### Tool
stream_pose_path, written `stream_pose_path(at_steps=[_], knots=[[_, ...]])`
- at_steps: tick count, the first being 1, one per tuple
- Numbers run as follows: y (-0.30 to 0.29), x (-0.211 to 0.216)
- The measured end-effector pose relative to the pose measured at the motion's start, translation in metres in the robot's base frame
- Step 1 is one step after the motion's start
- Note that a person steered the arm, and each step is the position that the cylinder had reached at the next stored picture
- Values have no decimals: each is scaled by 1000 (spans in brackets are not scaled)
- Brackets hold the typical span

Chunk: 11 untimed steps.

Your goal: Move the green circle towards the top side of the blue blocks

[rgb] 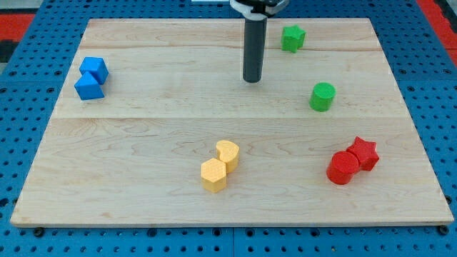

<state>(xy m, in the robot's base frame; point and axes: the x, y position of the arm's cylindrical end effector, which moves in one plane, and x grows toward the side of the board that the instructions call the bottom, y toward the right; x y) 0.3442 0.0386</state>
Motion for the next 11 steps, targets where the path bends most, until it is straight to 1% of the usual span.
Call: stream_pose_path(at_steps=[2, 3, 4, 5, 8, 9, 10, 11], knots=[[68, -73], [91, -79], [89, -68], [115, -53], [148, 77], [121, 96], [77, 81], [9, 78]])
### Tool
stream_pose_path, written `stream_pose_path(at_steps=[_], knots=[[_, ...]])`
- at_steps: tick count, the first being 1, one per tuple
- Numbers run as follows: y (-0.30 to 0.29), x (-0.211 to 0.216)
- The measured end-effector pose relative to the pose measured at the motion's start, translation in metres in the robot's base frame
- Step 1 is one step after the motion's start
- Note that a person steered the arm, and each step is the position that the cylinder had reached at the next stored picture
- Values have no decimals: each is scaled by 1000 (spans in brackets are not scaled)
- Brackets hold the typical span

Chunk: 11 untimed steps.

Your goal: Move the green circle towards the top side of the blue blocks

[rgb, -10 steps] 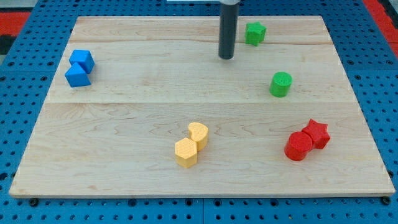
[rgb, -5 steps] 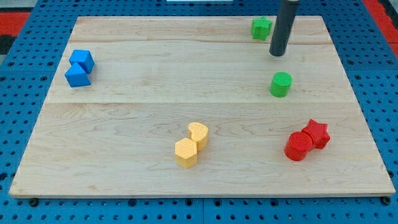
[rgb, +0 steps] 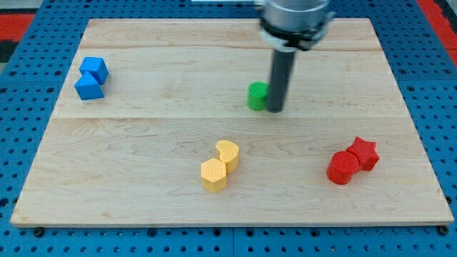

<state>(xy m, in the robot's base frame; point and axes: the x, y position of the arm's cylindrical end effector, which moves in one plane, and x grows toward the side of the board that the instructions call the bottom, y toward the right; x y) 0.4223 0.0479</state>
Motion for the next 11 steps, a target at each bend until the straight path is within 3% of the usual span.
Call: stream_pose_path(at_steps=[2, 4, 9, 11], knots=[[-67, -60], [-75, -124], [-98, -130], [-68, -147]])
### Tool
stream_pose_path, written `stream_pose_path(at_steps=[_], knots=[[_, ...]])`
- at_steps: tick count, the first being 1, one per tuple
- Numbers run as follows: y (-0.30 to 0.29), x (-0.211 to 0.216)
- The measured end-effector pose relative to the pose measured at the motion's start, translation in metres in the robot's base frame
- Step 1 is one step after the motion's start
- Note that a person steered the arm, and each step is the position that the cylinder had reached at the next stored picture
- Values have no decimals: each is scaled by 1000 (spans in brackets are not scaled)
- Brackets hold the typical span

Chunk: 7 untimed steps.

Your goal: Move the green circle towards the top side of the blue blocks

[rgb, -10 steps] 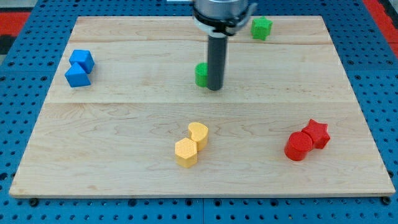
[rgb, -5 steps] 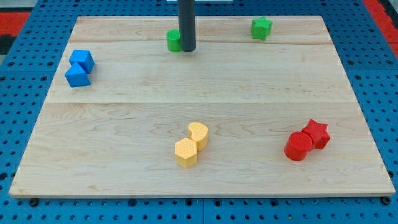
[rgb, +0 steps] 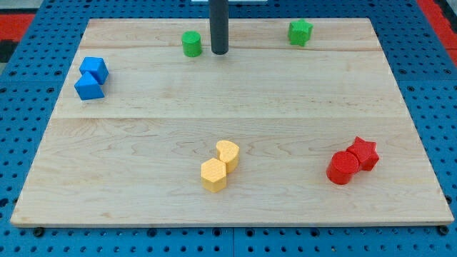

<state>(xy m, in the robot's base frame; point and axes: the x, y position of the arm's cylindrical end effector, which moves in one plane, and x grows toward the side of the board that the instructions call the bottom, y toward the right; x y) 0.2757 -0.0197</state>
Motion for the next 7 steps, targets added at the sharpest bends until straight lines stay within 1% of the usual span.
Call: stream_pose_path(at_steps=[2, 3, 4, 5, 6, 7], knots=[[-75, -34], [-87, -39], [-38, -31], [-44, -6], [-75, 6], [-98, -10]])
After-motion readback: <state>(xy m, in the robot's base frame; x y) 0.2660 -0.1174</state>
